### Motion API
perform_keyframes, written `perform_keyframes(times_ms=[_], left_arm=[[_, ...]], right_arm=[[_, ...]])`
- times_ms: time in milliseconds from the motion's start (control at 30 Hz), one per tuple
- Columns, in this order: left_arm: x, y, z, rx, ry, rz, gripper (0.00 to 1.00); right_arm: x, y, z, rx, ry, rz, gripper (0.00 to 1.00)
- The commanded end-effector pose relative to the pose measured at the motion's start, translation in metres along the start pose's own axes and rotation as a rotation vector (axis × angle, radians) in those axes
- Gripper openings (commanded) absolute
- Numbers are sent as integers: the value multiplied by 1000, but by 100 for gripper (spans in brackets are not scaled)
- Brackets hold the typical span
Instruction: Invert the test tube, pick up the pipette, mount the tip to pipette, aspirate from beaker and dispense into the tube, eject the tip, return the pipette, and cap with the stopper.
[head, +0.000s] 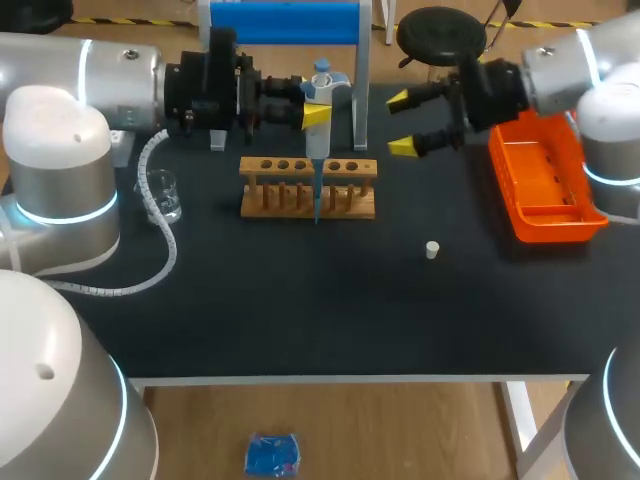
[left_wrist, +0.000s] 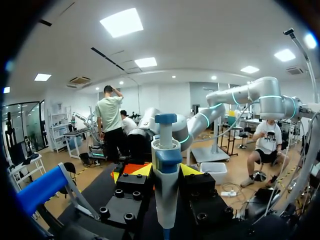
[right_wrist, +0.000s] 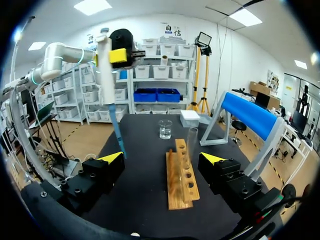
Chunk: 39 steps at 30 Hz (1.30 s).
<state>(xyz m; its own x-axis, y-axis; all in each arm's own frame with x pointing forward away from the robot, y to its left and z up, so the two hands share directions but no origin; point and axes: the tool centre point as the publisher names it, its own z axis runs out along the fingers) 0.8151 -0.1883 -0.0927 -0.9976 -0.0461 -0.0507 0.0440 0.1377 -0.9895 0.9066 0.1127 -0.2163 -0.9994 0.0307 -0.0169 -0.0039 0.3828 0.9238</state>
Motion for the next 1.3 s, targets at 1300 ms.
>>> perform_keyframes(times_ms=[1300], left_arm=[[0,0,1,3,-3,2,0]], right_arm=[[112,65,-10,-325,131,-16,100]])
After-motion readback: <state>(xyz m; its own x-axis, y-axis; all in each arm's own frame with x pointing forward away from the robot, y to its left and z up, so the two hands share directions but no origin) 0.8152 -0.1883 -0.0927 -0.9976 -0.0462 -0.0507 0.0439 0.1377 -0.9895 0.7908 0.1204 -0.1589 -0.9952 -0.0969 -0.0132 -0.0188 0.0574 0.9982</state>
